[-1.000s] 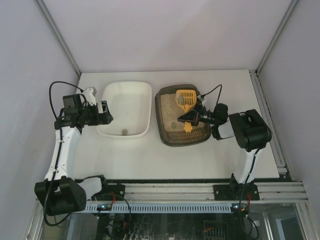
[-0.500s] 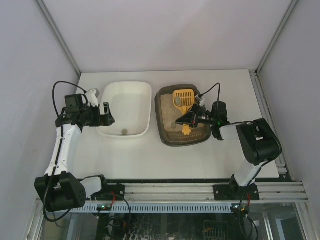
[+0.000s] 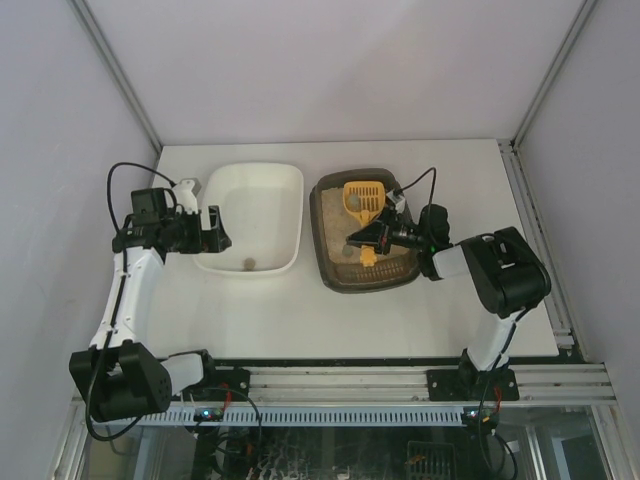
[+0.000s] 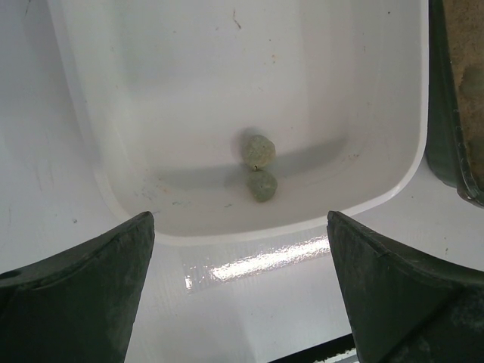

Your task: Clean the litter box

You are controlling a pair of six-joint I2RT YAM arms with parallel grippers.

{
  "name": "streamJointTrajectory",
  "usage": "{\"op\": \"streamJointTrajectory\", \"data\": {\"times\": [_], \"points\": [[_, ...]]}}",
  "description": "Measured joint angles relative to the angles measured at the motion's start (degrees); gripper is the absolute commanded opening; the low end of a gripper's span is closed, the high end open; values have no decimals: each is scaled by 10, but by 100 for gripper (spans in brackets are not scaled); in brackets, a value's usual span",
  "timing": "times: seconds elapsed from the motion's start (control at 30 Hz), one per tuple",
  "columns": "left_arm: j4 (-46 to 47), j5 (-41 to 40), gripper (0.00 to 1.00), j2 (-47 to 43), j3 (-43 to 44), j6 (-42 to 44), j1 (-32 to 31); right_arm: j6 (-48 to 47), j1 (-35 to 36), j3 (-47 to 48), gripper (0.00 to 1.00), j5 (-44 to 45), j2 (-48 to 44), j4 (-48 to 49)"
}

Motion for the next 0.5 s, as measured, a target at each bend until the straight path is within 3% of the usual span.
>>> {"op": "streamJointTrajectory", "data": {"times": [0.5], "points": [[0,-3,100,6,0,0,-7,5,-5,9,0,15,-7,-19]]}}
